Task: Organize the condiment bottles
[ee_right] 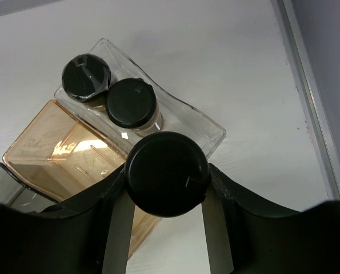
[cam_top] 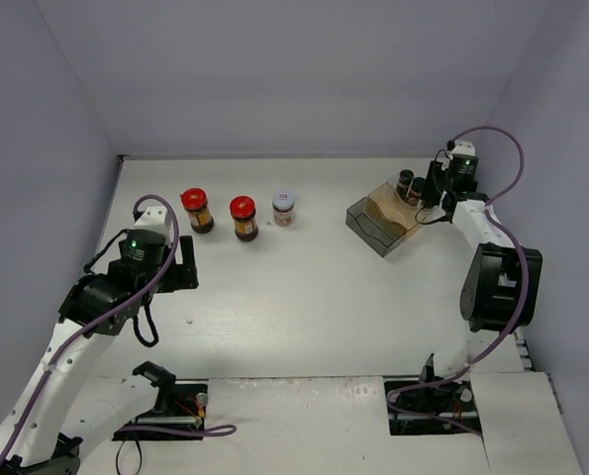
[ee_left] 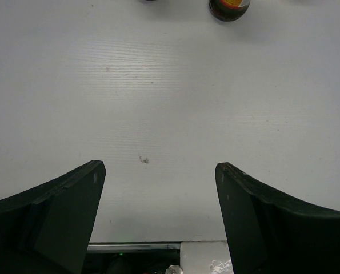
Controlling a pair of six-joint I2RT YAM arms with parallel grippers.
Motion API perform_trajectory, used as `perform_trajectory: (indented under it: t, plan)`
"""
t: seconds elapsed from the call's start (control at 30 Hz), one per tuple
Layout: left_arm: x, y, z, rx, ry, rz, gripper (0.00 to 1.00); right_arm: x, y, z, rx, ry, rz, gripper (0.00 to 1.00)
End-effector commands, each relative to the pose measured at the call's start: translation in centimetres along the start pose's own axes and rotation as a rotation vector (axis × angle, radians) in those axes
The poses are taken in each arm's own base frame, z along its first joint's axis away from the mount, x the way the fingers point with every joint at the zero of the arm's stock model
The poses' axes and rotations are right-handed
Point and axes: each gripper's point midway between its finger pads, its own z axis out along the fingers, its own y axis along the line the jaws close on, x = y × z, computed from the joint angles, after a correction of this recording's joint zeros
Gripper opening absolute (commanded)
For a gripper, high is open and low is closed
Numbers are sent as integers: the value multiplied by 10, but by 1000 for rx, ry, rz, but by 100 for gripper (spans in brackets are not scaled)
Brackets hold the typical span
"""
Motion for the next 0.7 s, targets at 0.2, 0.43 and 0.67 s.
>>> perform_trajectory:
  t: [0.2,0.43,0.67]
  plan:
    - [-22,-5,4,6,-66,16,78,-57,3,5,-29,-183,1,0]
    - [-23,-6,9,-3,-58,27,79,-34,-6,28,11,-119,-31,0]
    - [-21,-5,10,-8,-57,27,79,-15,-8,37,19,-87,-35,8]
